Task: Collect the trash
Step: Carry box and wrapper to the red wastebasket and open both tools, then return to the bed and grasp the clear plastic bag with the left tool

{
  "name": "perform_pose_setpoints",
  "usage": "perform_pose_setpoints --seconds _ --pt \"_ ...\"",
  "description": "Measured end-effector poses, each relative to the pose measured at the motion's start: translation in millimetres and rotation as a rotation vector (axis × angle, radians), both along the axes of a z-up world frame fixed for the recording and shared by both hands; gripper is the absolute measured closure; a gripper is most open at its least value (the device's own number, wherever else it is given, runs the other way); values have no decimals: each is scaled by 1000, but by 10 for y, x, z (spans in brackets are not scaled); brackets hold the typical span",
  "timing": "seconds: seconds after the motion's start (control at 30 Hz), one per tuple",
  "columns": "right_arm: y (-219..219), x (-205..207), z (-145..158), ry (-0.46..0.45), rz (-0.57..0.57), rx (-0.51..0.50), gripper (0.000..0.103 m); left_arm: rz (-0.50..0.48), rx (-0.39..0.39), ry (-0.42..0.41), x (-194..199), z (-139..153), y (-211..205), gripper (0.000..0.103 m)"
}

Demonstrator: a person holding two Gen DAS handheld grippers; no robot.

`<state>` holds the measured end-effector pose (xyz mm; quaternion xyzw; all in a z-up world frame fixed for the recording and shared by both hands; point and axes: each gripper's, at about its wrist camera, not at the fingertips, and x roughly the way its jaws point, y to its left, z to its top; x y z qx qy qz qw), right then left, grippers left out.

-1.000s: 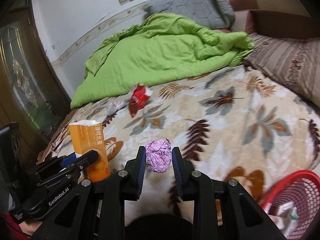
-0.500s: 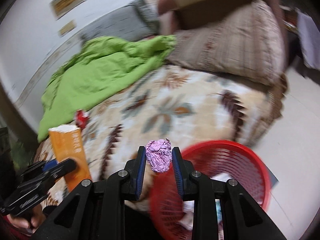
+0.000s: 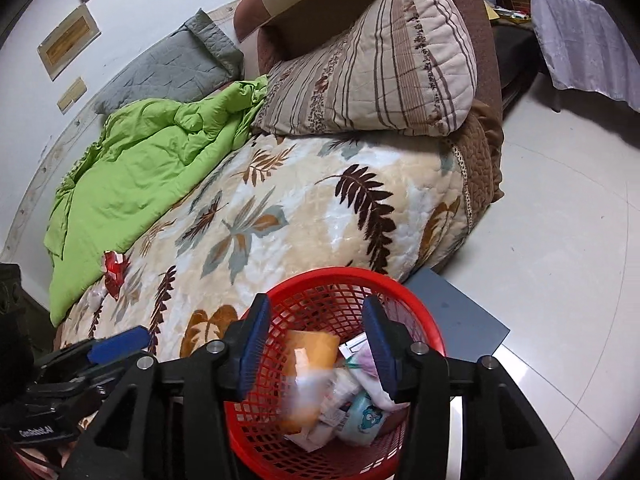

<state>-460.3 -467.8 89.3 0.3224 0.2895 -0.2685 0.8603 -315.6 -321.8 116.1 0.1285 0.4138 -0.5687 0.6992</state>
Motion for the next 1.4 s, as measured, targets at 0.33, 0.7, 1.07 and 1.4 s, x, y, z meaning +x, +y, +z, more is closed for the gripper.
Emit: perform_pose_setpoints --seconds 0.33,0.7,1.07,1.4 --pt "470 682 99 -29 221 -19 51 207 -3 -14 514 81 653 51" --pt "1344 1658 85 -5 520 -60 51 507 30 -44 1143 61 1756 51" --pt "1939 2312 202 -1 708 -116 50 760 28 -22 1719 39 2644 51" --pt "2255 3096 262 4 810 -157 49 903 40 -55 2238 66 3055 50"
